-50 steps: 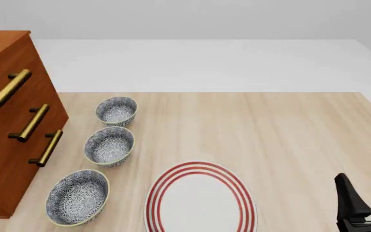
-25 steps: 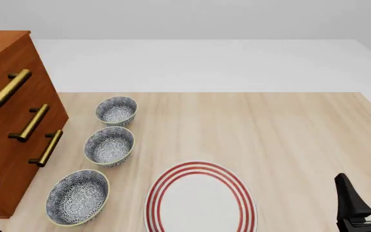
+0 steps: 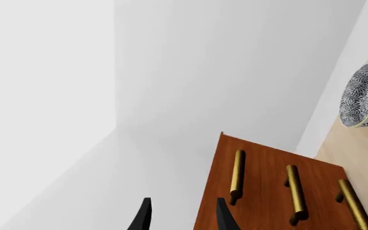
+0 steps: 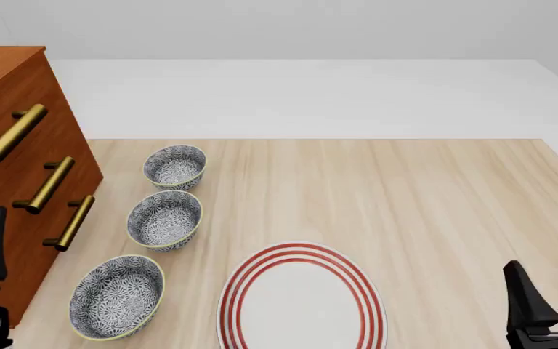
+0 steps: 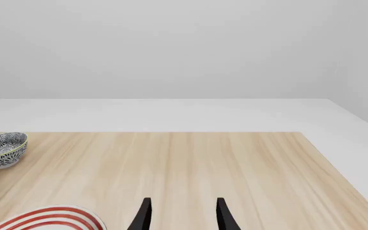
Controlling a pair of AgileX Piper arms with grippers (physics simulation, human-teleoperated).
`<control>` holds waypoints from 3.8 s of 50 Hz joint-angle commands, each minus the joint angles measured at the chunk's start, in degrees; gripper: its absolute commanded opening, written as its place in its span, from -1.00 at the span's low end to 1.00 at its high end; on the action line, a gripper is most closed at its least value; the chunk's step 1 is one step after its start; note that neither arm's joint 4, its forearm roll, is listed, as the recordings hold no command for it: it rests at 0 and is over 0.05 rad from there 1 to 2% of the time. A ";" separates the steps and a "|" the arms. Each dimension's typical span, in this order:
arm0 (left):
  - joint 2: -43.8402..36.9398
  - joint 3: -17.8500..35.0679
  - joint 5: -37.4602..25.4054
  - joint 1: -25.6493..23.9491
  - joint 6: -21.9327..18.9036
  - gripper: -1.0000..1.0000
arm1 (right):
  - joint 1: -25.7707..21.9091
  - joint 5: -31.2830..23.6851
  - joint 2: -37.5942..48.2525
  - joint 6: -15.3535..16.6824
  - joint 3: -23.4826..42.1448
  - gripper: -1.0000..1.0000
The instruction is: Open the top drawer of the cabinet.
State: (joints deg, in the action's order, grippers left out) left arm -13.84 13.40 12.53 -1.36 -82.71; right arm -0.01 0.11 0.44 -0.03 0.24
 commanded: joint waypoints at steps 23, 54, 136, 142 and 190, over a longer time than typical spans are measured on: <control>-6.58 1.00 3.22 0.77 -2.62 1.00 | 0.00 0.00 0.00 0.01 0.00 1.00; -11.75 0.36 5.40 2.56 -3.99 1.00 | 0.01 0.00 0.00 -0.01 0.00 1.00; -32.81 5.48 15.41 7.61 -6.48 1.00 | 0.00 0.00 0.00 0.01 0.00 1.00; -33.73 5.88 15.64 8.15 -6.73 1.00 | 0.02 0.00 0.01 -0.01 0.00 1.00; -41.39 6.52 19.93 10.21 -9.15 1.00 | 0.02 0.00 0.01 -0.01 0.00 1.00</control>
State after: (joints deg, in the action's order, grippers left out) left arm -53.99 19.72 31.87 8.47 -91.44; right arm -0.01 0.11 0.45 -0.04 0.24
